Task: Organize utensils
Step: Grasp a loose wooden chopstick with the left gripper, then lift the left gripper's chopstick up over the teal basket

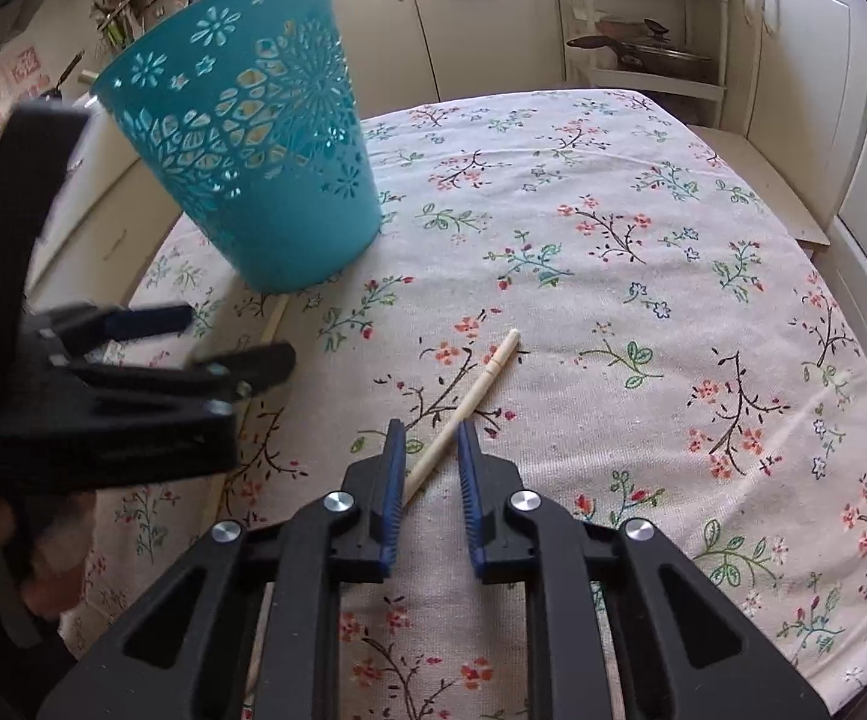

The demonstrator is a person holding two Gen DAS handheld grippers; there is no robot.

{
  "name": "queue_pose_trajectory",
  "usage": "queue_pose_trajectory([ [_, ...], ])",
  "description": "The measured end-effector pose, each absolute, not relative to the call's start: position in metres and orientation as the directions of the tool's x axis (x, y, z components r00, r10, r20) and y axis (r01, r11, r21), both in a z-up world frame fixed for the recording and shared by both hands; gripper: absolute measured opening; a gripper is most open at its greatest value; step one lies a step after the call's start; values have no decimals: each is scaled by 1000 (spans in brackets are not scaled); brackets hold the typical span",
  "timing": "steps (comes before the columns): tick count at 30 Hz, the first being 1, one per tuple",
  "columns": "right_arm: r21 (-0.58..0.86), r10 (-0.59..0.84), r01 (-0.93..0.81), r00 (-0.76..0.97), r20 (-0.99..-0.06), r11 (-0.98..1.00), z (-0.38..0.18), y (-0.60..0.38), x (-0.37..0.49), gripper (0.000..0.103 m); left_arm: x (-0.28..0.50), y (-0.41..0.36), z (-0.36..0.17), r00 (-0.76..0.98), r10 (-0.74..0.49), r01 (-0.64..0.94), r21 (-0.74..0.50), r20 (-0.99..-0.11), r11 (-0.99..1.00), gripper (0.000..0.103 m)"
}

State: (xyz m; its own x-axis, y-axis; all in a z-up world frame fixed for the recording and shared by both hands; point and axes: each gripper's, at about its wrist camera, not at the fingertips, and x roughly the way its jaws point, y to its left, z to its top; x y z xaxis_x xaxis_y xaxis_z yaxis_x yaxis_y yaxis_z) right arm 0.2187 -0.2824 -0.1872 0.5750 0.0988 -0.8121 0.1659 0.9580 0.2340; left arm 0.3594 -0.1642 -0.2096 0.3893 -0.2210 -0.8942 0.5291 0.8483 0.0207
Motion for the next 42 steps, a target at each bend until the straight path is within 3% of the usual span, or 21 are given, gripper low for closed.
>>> queue_pose_trajectory([
  [3, 256, 114, 166, 585, -803, 952, -187, -285, 218, 21, 356, -163, -209, 398, -248, 538, 6, -883, 843, 62],
  [7, 266, 108, 183, 599, -794, 946, -187, -288, 220, 33, 347, -166, -207, 404, -270, 568, 8, -874, 823, 51],
  [11, 257, 98, 184, 601, -793, 949, -187, -286, 223, 34, 340, -166, -206, 400, -284, 576, -2, -871, 818, 48],
  [13, 243, 91, 179, 597, -797, 953, -187, -285, 224, 34, 334, -165, -205, 399, -292, 588, -2, -869, 809, 41],
  [14, 232, 85, 176, 594, -800, 957, -187, -284, 225, 33, 332, -164, -204, 396, -299, 596, -5, -868, 803, 32],
  [16, 199, 78, 150, 578, -813, 968, -187, -279, 229, 17, 324, -164, -204, 379, -325, 633, -14, -866, 774, 16],
  [17, 198, 86, 136, 572, -816, 971, -188, -277, 229, 14, 322, -167, -204, 366, -338, 651, -21, -867, 759, 9],
  [21, 172, 111, 62, 550, -828, 983, -184, -269, 229, 10, 311, -169, -201, 338, -354, 718, -4, -872, 696, 5],
  [27, 215, 136, 82, 552, -823, 973, -188, -276, 225, 11, 318, -168, -199, 362, -318, 727, 52, -876, 684, 6],
  [32, 184, 112, 69, 575, -811, 981, -190, -270, 224, 12, 325, -170, -198, 388, -293, 704, 76, -874, 706, 17],
  [33, 179, 108, 65, 584, -805, 982, -190, -269, 224, 13, 325, -170, -198, 390, -292, 706, 81, -873, 704, 16],
  [35, 165, 96, 59, 604, -791, 985, -191, -267, 223, 13, 323, -170, -197, 382, -298, 725, 84, -875, 684, 5],
  [37, 163, 96, 54, 613, -785, 985, -191, -265, 223, 17, 318, -176, -198, 386, -294, 745, 107, -874, 658, 5],
  [42, 207, 128, 59, 617, -776, 977, -191, -270, 223, 18, 308, -165, -167, 313, -389, 789, 9, -866, 614, 5],
])
